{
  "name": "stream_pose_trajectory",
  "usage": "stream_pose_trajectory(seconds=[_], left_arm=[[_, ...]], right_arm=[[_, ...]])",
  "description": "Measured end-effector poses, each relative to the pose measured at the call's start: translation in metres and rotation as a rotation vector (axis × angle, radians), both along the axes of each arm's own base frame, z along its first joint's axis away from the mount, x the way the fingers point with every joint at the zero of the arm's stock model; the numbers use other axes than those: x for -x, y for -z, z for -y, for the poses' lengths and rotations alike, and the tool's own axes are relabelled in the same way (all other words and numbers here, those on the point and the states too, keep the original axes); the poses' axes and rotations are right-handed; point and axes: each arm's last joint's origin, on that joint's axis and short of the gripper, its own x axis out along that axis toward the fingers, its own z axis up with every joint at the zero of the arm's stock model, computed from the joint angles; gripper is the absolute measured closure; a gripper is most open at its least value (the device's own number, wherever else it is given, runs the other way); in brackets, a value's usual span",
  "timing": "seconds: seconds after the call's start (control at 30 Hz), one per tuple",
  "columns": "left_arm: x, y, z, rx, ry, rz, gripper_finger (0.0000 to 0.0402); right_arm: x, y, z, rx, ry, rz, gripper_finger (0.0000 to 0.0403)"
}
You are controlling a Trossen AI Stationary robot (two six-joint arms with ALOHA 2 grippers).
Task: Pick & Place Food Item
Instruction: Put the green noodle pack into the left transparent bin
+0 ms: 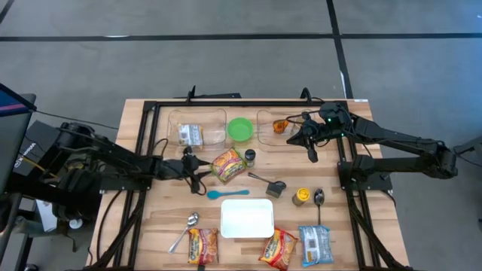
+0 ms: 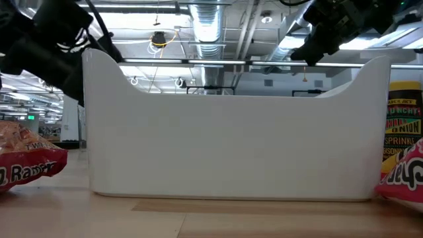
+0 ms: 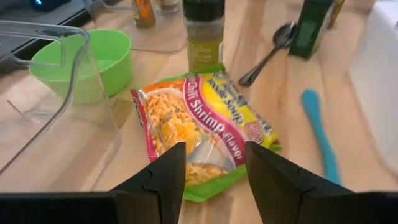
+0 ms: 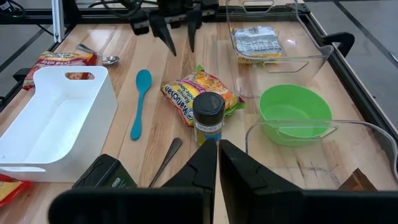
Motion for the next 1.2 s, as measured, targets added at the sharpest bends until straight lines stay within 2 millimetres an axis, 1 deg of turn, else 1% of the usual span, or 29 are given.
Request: stream_pose_trajectory(seconds=[0.13, 0.33, 0.7, 0.9, 1.2], left_arm=[[-0.008, 0.001, 0.001, -0.038, -0.018, -0.061, 0.0243], [-0.014, 0.0, 0.002, -0.117, 0.017, -0.123, 0.0243], [-0.008, 0.008, 0.001, -0.249, 0.091, -0.269, 0.0243], [-0.008, 0.008, 0.0, -0.345, 0.149, -0.305, 0.0243], [-0.009, 0.009, -0.001, -0.352, 0.145, -0.315, 0.0243]], right_arm=[[0.0, 0.0, 0.0, 0.0, 0.0, 0.0, 0.039], [0.0, 0.0, 0.0, 0.0, 0.0, 0.0, 0.039], [0.0, 0.0, 0.0, 0.007, -0.003, 0.0, 0.039], [0.0, 0.0, 0.0, 0.007, -0.003, 0.0, 0.039], [0.0, 0.0, 0.0, 0.007, -0.003, 0.0, 0.039]])
